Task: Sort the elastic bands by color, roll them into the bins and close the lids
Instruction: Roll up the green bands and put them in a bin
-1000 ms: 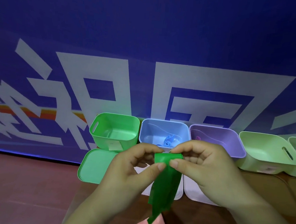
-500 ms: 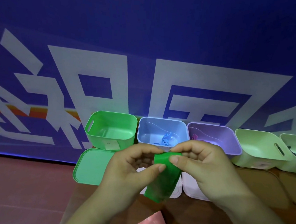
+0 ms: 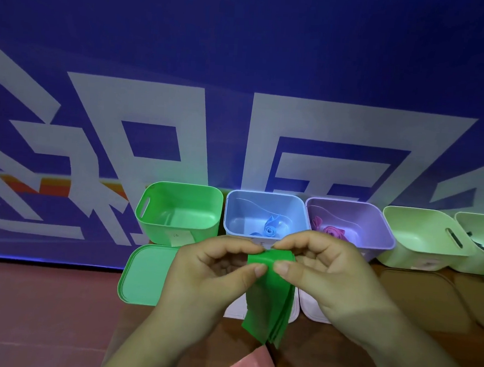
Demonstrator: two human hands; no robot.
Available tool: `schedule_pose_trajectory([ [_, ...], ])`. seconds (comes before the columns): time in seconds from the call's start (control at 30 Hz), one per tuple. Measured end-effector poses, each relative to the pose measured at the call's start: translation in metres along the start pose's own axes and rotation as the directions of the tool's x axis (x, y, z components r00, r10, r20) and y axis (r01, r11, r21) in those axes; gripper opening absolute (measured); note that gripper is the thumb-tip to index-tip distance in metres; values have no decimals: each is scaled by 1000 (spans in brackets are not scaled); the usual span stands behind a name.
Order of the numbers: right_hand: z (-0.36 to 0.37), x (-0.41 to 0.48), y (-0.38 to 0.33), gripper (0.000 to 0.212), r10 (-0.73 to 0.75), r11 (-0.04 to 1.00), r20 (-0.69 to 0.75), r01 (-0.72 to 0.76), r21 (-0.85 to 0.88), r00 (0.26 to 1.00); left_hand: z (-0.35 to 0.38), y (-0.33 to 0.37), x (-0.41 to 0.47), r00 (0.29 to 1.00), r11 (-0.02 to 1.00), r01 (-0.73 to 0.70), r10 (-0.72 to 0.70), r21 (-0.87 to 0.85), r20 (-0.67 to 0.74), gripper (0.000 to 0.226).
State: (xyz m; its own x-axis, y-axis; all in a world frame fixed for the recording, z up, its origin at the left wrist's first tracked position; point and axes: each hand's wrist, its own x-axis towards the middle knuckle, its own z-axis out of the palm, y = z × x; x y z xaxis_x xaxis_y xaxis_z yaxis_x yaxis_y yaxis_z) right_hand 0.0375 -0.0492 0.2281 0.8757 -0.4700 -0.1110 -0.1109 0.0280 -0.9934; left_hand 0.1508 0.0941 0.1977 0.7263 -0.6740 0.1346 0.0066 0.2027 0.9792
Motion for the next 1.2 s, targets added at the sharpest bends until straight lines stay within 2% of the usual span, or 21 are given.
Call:
schedule_pose_trajectory([
  [0.23,8,1,6,34,-42,998,-19,41,-36,999,-3,4,1,991,992,115,-118,-47,-56,25],
  [0.37,12,2,7,39,-56,996,-34,54,-67,998,-7,3,2,989,990,130,-133,-56,-63,22],
  [0.7,25,6,14,28,-28,999,-65,27,-31,997,-21,-1,2,992,993,117,-118,-13,-49,21],
  [0.9,32,11,15,24,10,999,-69,-13,-42,998,-32,-3,-1,995,995,96,-96,-14,12,27],
  [1.2,38,12,14,18,38,997,-67,-42,-66,997,-38,-6,-4,995,995,97,-97,-23,6,32],
])
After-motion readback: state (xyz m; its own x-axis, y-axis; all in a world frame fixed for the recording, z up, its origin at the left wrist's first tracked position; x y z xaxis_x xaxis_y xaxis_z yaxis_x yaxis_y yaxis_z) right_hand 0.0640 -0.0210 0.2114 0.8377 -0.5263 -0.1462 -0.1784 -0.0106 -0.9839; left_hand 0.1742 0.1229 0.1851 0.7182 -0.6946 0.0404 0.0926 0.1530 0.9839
